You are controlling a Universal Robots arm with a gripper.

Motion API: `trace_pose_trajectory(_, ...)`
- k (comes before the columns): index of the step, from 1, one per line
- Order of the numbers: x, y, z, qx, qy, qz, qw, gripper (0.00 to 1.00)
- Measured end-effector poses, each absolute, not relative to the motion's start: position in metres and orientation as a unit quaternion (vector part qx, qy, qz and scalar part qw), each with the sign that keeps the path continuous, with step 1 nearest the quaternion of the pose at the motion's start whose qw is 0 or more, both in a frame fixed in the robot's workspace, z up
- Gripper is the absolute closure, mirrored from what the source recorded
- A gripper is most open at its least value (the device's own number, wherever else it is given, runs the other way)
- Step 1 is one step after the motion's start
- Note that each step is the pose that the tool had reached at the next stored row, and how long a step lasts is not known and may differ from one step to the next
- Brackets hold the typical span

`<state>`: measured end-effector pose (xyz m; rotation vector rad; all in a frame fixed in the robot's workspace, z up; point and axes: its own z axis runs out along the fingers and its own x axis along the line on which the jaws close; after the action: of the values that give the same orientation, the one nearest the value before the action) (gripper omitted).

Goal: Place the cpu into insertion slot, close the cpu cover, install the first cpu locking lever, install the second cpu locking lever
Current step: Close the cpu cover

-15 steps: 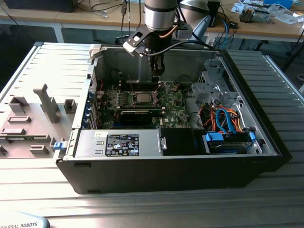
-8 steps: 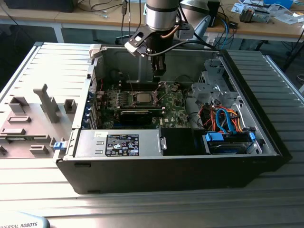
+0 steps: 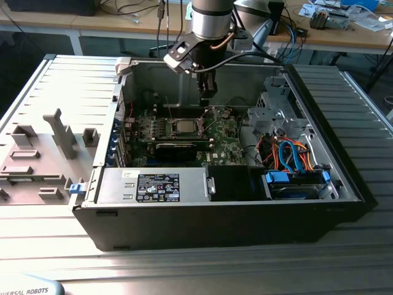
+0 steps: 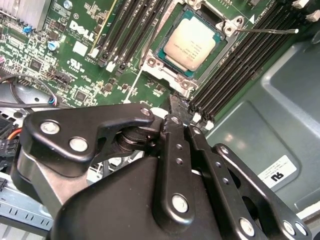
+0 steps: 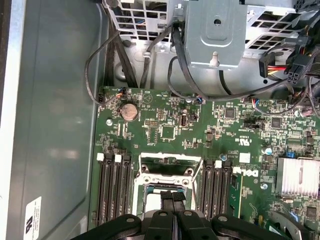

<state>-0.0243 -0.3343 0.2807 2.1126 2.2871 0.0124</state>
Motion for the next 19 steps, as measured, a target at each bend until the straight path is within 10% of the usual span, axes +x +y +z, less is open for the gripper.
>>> trace_pose_trajectory(19, -0.007, -0.334, 0.281, 0.678, 0.734, 0.003, 0.014, 0.89)
